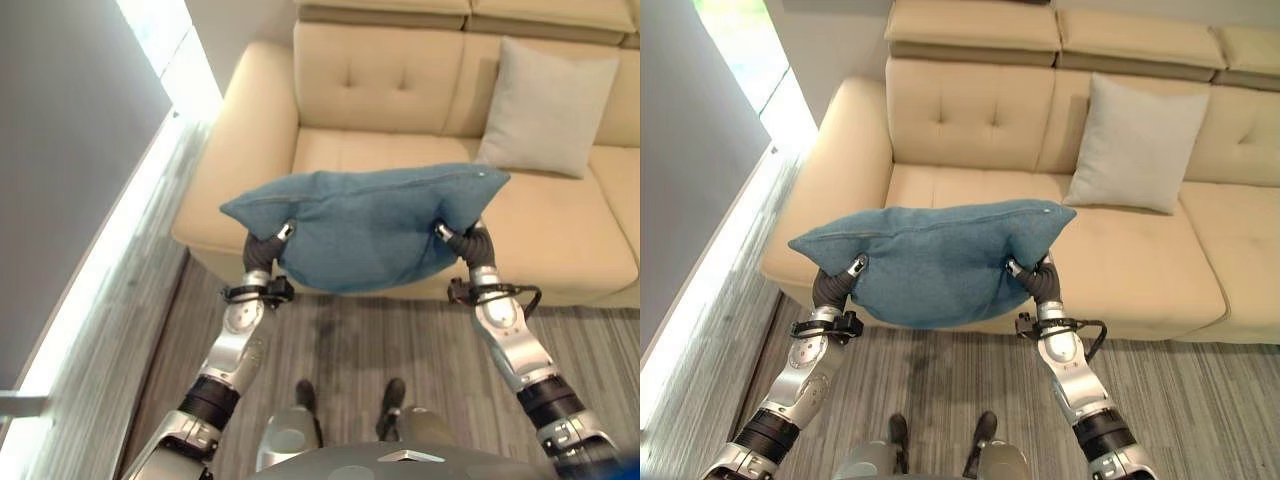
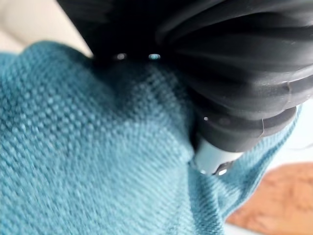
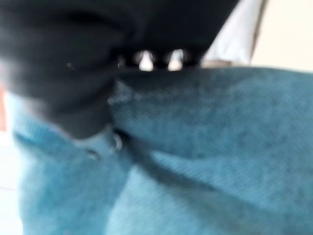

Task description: Pick up all the scattered cushions and arrange them neatly on the sofa.

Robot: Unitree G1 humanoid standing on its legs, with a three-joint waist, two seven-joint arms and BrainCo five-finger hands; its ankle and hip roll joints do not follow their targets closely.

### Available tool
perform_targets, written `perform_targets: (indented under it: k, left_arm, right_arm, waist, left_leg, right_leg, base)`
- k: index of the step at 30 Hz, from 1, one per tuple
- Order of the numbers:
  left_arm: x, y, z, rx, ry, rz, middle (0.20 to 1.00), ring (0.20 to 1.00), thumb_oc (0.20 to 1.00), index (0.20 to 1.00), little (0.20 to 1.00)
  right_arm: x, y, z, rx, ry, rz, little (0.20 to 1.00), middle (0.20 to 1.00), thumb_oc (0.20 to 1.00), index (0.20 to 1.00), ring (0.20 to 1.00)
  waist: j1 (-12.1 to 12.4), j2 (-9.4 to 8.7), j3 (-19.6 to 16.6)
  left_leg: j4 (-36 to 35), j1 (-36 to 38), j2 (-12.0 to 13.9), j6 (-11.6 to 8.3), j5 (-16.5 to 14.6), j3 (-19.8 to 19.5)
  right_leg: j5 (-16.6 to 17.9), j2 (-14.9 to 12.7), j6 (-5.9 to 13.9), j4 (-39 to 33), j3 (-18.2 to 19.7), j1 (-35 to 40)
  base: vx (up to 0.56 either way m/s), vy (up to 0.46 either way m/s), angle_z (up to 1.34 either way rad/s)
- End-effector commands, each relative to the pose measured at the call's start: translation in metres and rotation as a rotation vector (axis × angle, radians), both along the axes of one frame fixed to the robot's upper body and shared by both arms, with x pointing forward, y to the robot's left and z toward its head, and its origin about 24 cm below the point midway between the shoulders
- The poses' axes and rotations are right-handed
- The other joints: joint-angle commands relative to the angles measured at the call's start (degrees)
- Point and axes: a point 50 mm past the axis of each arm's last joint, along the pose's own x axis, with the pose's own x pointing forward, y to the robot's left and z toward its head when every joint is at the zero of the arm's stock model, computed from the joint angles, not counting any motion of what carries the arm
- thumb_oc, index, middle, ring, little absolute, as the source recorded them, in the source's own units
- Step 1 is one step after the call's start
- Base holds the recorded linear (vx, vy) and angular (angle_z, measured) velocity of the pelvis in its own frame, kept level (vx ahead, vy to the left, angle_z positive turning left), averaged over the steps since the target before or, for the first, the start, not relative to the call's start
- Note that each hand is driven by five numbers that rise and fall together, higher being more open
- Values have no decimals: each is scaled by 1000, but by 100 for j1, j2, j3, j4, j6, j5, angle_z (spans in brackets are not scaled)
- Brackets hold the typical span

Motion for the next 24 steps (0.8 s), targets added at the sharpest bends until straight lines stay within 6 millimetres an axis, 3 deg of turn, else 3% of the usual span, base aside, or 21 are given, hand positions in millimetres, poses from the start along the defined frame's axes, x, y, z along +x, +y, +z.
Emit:
perform_targets:
  k: [1, 3, 4, 6, 8, 11, 13, 15, 18, 19, 21, 22, 23, 24]
  left_arm:
    - [6, -25, 47, 18, -258, -157, 200, 200, 200, 200, 200]
    - [4, -25, 45, 42, -246, -161, 200, 200, 200, 200, 200]
    - [4, -24, 45, 45, -249, -162, 200, 200, 200, 200, 200]
    - [4, -23, 47, 41, -251, -172, 200, 200, 200, 200, 200]
    - [5, -23, 47, 43, -248, -169, 200, 200, 200, 200, 200]
    - [7, -29, 47, 26, -253, -181, 200, 200, 200, 200, 200]
    - [9, -38, 49, -2, -256, -209, 200, 200, 200, 200, 200]
    - [13, -43, 53, -20, -270, -225, 200, 200, 200, 200, 200]
    - [14, -47, 57, -26, -279, -234, 200, 200, 200, 200, 200]
    - [15, -47, 58, -26, -281, -231, 200, 200, 200, 200, 200]
    - [15, -47, 58, -24, -280, -231, 200, 200, 200, 200, 200]
    - [14, -45, 57, -20, -275, -220, 200, 200, 200, 200, 200]
    - [14, -45, 57, -20, -275, -220, 200, 200, 200, 200, 200]
    - [14, -43, 56, -14, -274, -209, 200, 200, 200, 200, 200]
  right_arm:
    - [13, 29, 44, 34, -216, 153, 200, 200, 200, 200, 200]
    - [11, 33, 42, 34, -205, 169, 200, 200, 200, 200, 200]
    - [12, 33, 41, 22, -202, 171, 200, 200, 200, 200, 200]
    - [14, 32, 46, 6, -218, 185, 200, 200, 200, 200, 200]
    - [15, 33, 48, -4, -225, 186, 200, 200, 200, 200, 200]
    - [15, 30, 49, -35, -228, 184, 200, 200, 200, 200, 200]
    - [14, 22, 50, -34, -233, 153, 200, 200, 200, 200, 200]
    - [16, 19, 52, -27, -239, 139, 200, 200, 200, 200, 200]
    - [18, 20, 56, -10, -250, 136, 200, 200, 200, 200, 200]
    - [19, 20, 56, -4, -245, 130, 200, 200, 200, 200, 200]
    - [19, 20, 56, 3, -246, 130, 200, 200, 200, 200, 200]
    - [20, 20, 53, -3, -237, 127, 200, 200, 200, 200, 200]
    - [20, 20, 53, -3, -237, 127, 200, 200, 200, 200, 200]
    - [20, 22, 51, -2, -232, 131, 200, 200, 200, 200, 200]
  waist:
    - [232, -33, -43]
    - [229, 24, -67]
    - [229, 30, -96]
    - [191, -21, -103]
    - [142, -27, -66]
    - [102, -129, -189]
    - [0, -175, -275]
    - [-99, -239, -269]
    - [-6, -298, -159]
    - [34, -360, -118]
    - [49, -374, -138]
    - [110, -345, -176]
    - [115, -351, -173]
    - [181, -336, -160]
  left_leg:
    - [126, -144, -186, -53, 49, -357]
    - [70, 76, -263, 82, -96, -399]
    - [-29, 161, -282, 71, -112, -426]
    - [-157, 304, -313, -3, -179, -547]
    - [-135, 377, -289, -60, -249, -645]
    - [-103, 460, -272, -178, -350, -738]
    - [272, 334, -175, -410, -296, -779]
    - [1174, -26, 55, -660, -128, -655]
    - [1871, -362, 166, -752, 53, -677]
    - [1361, -644, 144, -595, -155, -557]
    - [1066, -697, 130, -534, -113, -489]
    - [514, -760, 107, -493, 127, -495]
    - [484, -737, 102, -492, 141, -488]
    - [151, -834, 90, -542, 481, -562]
  right_leg:
    - [287, -101, 763, 960, 28, 282]
    - [327, -181, 690, 1289, 71, 36]
    - [342, -210, 636, 1072, 51, -25]
    - [510, -284, 589, -105, 32, -297]
    - [644, -213, 629, -538, 135, -322]
    - [539, 20, 548, -834, 180, 15]
    - [437, 161, 441, -986, 43, 257]
    - [361, 214, 300, -1099, -137, 421]
    - [174, 334, 139, -1197, -214, 695]
    - [100, 338, 174, -1268, -250, 776]
    - [83, 364, 197, -1286, -217, 802]
    - [7, 466, 213, -1281, -158, 858]
    - [4, 461, 214, -1278, -151, 863]
    - [-72, 562, 214, -1243, -49, 915]
  base:
    - [104, 296, -83]
    - [132, 180, -38]
    - [237, 36, -23]
    - [245, -47, -11]
    - [225, -68, 24]
    - [350, -124, 65]
    - [254, -165, 73]
    - [169, -176, 66]
    - [161, -131, 27]
    - [154, -58, -9]
    - [191, 28, 7]
    - [202, 58, 20]
    - [245, 81, -8]
    - [227, 89, -32]
